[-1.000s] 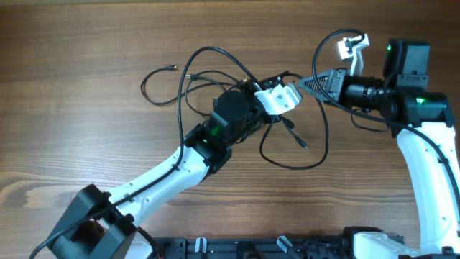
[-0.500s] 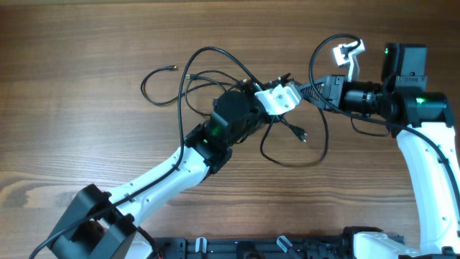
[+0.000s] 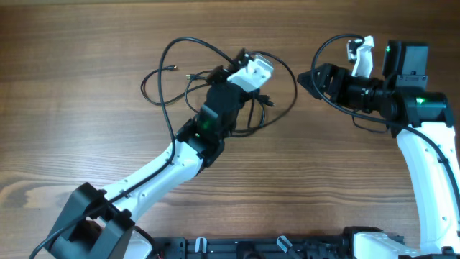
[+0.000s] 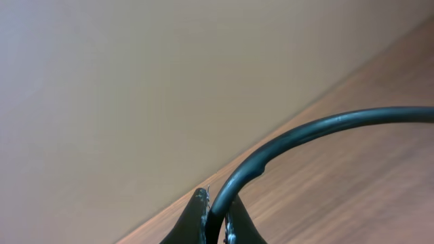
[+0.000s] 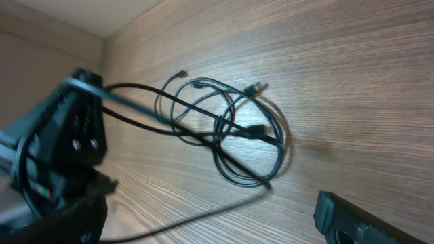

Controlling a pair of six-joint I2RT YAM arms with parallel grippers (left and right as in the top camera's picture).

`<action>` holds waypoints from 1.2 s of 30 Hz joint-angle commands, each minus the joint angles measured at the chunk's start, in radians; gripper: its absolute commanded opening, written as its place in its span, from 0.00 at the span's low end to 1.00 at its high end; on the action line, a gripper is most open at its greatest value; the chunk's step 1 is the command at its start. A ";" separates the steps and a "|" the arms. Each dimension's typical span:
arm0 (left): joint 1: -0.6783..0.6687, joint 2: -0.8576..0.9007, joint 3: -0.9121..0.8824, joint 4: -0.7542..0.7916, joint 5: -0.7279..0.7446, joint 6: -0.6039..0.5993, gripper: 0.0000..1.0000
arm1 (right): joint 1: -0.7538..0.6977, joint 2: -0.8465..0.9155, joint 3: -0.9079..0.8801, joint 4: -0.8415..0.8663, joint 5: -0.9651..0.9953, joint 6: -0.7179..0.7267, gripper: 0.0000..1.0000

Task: Untangle cables

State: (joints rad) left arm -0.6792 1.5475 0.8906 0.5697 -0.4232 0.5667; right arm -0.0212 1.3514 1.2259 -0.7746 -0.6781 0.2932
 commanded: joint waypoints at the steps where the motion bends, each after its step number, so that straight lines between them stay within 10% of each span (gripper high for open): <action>1: 0.048 0.006 0.005 0.016 -0.179 0.000 0.04 | 0.000 0.005 0.016 -0.004 0.016 -0.060 0.99; 12: 0.438 -0.093 0.006 0.000 -0.218 -0.264 0.04 | 0.000 0.005 0.016 -0.005 0.017 -0.058 1.00; 22: 0.838 -0.102 0.005 -0.471 -0.130 -0.760 0.04 | 0.000 0.005 0.016 -0.005 0.016 -0.046 1.00; 36: 1.394 -0.100 0.005 -0.713 -0.012 -0.819 0.04 | 0.001 0.005 0.016 -0.012 0.016 -0.028 1.00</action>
State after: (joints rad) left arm 0.6167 1.4601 0.8921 -0.1219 -0.4690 -0.1936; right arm -0.0212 1.3521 1.2259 -0.7822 -0.6716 0.2634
